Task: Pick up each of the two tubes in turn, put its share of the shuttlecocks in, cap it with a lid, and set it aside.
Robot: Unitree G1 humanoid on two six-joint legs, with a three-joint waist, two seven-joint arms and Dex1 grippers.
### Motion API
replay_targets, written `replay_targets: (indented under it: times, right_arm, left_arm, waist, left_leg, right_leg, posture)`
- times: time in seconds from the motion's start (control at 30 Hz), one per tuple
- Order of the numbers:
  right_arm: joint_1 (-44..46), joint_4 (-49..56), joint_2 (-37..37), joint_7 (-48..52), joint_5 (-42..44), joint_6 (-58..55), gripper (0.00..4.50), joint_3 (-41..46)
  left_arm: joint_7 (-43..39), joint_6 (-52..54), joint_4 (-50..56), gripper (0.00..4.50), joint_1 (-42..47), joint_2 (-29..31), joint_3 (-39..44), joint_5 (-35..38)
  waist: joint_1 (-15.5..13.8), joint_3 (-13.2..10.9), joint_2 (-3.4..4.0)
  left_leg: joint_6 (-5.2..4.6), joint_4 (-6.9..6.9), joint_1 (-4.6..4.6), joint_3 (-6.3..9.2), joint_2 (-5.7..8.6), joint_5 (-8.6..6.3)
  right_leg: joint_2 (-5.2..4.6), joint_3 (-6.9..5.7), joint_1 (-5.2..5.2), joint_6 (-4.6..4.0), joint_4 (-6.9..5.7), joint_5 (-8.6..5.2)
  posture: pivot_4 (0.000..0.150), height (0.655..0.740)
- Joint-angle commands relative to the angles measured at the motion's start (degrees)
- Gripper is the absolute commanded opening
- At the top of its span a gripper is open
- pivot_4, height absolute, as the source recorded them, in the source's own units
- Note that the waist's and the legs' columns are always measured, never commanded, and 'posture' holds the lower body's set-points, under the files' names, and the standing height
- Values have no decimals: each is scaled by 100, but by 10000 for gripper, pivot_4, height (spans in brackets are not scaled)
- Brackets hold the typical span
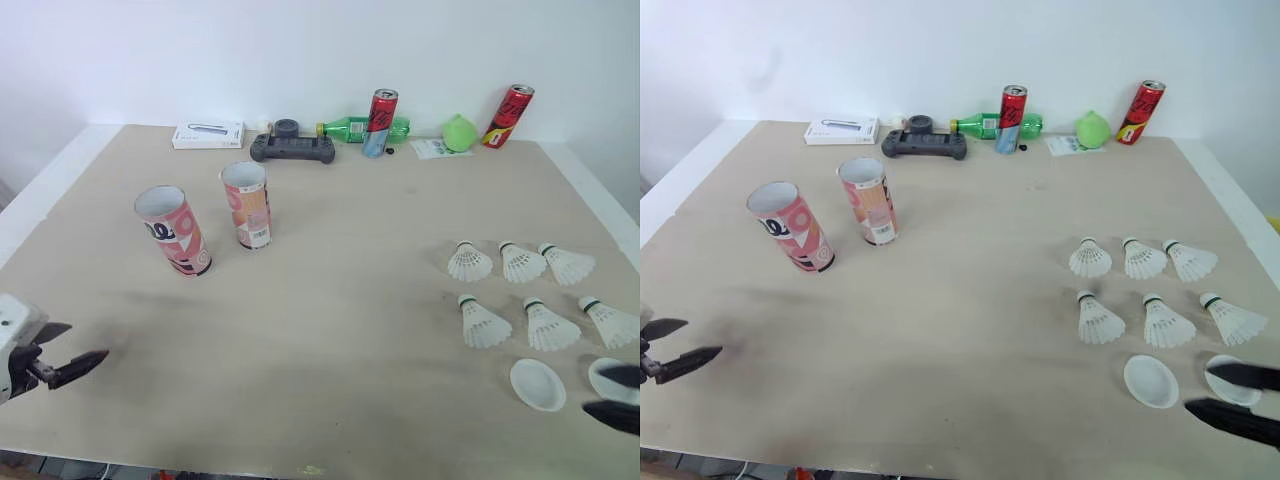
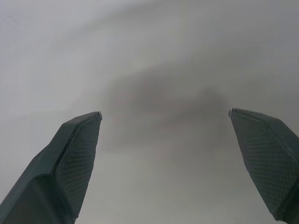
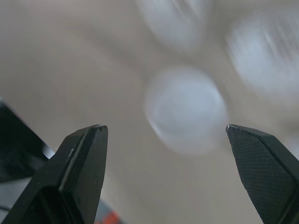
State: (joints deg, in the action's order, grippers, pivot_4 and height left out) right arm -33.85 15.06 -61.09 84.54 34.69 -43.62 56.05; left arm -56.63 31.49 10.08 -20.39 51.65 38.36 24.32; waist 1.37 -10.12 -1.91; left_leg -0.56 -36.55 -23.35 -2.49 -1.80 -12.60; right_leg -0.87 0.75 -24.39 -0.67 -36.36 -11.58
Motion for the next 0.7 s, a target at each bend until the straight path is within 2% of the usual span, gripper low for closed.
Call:
replay_targets:
  times: [0.03,0.13,0.27,0.43,0.7]
  right_arm:
    - [1599,1219,-445,-847,2011,-670,43696,-411]
    - [3029,1562,-535,-1729,3088,-693,43696,-1356]
    - [4762,1787,-27,-2631,2994,-550,43696,-3123]
    - [5591,1593,543,-3118,2447,-375,43696,-4158]
    - [5911,1429,1457,-3777,1610,12,43696,-4966]
  left_arm:
    - [373,-451,271,45000,251,-637,233,314]
    - [641,-812,475,45000,395,-1131,-4,299]
    - [1317,-1339,588,45000,884,-1847,-522,46]
    - [2009,-1787,371,45000,1403,-2289,-1106,-447]
    - [2580,-2320,-951,45000,2800,-2796,-1866,-736]
  waist:
    - [-4,-1,-5]
    - [24,-12,5]
    - [-32,3,-42]
    - [-97,13,-57]
    - [-148,16,-56]
  left_leg:
    - [2,0,8,5,0,-1]
    - [10,-3,30,6,-2,-6]
    - [12,-7,27,10,-6,1]
    - [-13,-7,-6,-3,5,14]
    - [-26,-11,-1,-33,-2,13]
  right_leg:
    - [0,-2,8,-1,0,-1]
    - [-4,-11,24,-4,6,-2]
    - [-17,-35,18,2,14,2]
    - [-24,-21,19,21,5,12]
    - [2,3,8,50,-13,28]
  posture:
    - [1500,7400]
    - [1500,7400]
    - [1500,7400]
    - [1500,7400]
    - [1500,7400]
